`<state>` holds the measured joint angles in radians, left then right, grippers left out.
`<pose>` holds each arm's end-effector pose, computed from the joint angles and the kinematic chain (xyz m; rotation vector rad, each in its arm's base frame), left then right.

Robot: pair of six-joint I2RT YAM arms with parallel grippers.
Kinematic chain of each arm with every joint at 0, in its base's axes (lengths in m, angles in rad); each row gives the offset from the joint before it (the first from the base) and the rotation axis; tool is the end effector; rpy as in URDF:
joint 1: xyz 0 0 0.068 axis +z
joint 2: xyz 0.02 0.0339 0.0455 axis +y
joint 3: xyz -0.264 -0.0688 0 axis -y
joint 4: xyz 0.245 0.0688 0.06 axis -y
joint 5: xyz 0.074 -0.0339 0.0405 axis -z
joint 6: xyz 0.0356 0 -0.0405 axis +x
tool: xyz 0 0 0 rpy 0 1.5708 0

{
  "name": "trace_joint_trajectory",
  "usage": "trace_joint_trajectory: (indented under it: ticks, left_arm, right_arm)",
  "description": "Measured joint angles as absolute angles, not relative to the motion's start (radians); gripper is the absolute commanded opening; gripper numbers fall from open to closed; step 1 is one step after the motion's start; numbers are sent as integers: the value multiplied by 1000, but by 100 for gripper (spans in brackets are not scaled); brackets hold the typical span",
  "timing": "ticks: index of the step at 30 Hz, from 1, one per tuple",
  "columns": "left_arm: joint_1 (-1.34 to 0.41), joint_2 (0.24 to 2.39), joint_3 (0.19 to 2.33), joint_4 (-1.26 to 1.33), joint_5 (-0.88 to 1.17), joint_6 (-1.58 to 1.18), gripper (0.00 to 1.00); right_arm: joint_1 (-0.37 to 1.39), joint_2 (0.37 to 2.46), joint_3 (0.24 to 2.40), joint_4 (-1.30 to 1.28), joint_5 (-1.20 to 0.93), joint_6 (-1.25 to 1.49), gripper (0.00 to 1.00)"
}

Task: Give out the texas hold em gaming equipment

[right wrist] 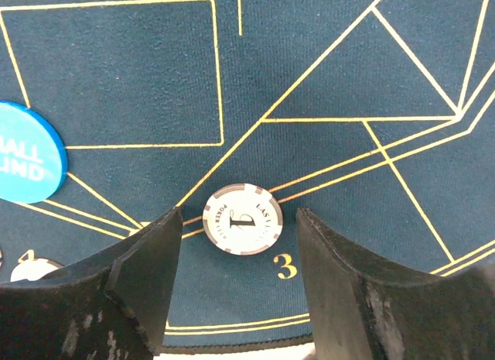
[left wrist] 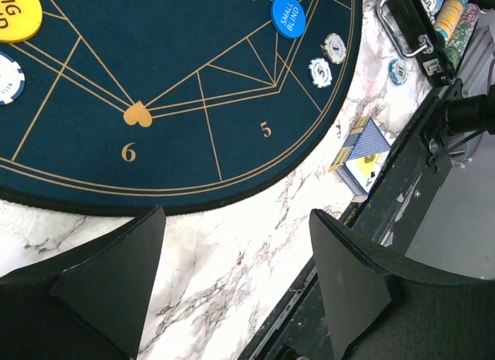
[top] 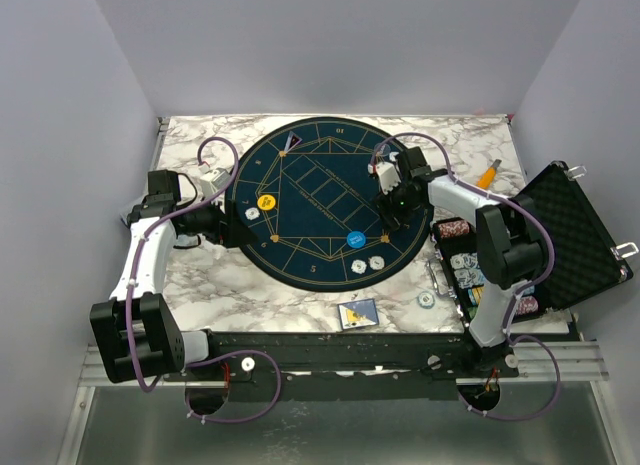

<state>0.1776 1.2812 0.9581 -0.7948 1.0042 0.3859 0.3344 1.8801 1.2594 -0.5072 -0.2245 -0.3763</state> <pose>0.2383 0.0123 0.2619 0.5160 2.2040 -1.0405 0.3574 0.1326 0.1731 -0.9964 2.4894 0.2894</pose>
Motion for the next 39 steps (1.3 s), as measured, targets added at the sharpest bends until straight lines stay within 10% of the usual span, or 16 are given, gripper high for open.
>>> trace_joint_trajectory:
  ticks: [15, 39]
  left_arm:
    - [178, 1287, 959, -795, 1004, 386, 78]
    - [279, 1330, 991, -804, 1068, 382, 78]
  right_arm:
    - [334, 1891, 1236, -458, -212, -398, 35]
    - [478, 1880, 1416, -533, -261, -382, 33]
